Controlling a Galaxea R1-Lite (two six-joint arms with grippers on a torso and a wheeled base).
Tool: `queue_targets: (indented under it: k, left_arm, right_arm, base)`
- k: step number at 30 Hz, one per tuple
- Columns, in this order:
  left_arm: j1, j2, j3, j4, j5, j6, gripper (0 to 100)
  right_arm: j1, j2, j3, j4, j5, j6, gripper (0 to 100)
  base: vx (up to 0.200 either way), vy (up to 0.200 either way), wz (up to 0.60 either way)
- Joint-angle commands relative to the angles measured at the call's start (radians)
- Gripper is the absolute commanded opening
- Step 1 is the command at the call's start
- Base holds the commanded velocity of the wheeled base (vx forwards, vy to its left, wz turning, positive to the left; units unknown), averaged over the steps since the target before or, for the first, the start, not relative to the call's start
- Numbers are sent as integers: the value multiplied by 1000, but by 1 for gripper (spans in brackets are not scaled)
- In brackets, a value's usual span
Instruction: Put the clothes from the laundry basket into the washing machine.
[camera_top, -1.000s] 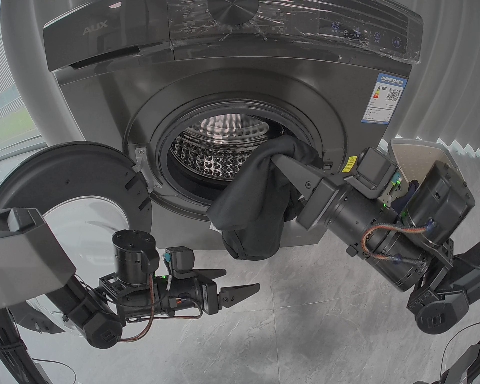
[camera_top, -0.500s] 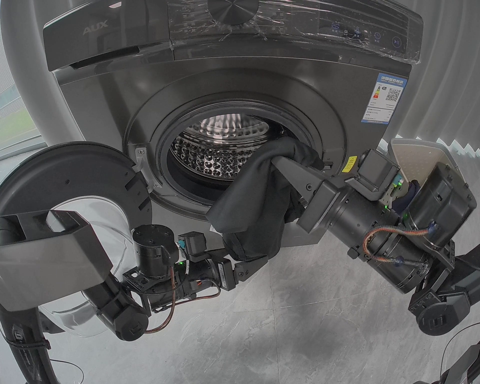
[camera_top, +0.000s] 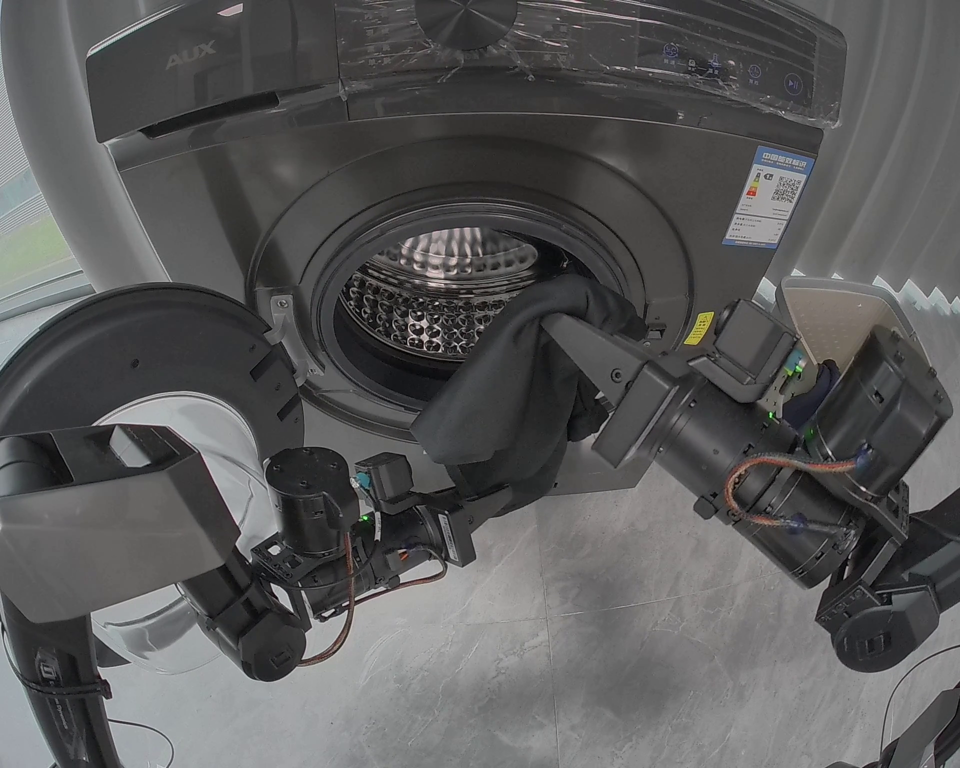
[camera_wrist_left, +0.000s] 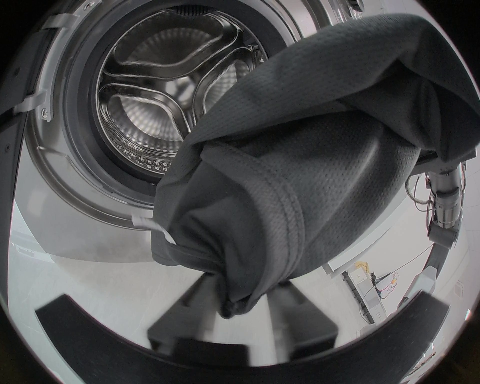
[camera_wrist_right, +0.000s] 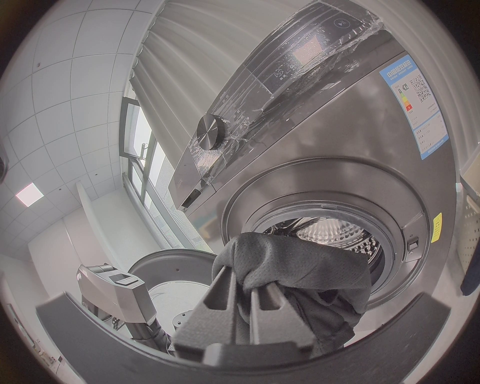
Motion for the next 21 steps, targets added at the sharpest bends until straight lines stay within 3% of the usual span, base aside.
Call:
queue_targets:
  k: [1,8,13,18,19,21]
  left_arm:
    - [0,-6,3,-15,0,0,0]
    - [-6,-24,48,-79,5,0,0]
    - [-42,-135,191,-151,8,9,0]
    - [-83,-253,280,-151,6,9,0]
    - [-86,-271,287,-151,6,9,0]
    - [-86,-284,292,-151,6,9,0]
  right_arm:
    - [-2,1,8,-1,0,0,0]
    - [-14,1,25,0,0,-2,0]
    - [-31,10,38,11,2,-3,0]
    - [-33,53,51,-3,2,0,0]
    - [-31,53,55,-3,2,0,100]
    - [-31,56,57,-3,2,0,100]
  base:
    - [0,0,0]
    - [0,0,0]
    - [0,0,0]
    - [0,0,0]
    - [0,0,0]
    - [0,0,0]
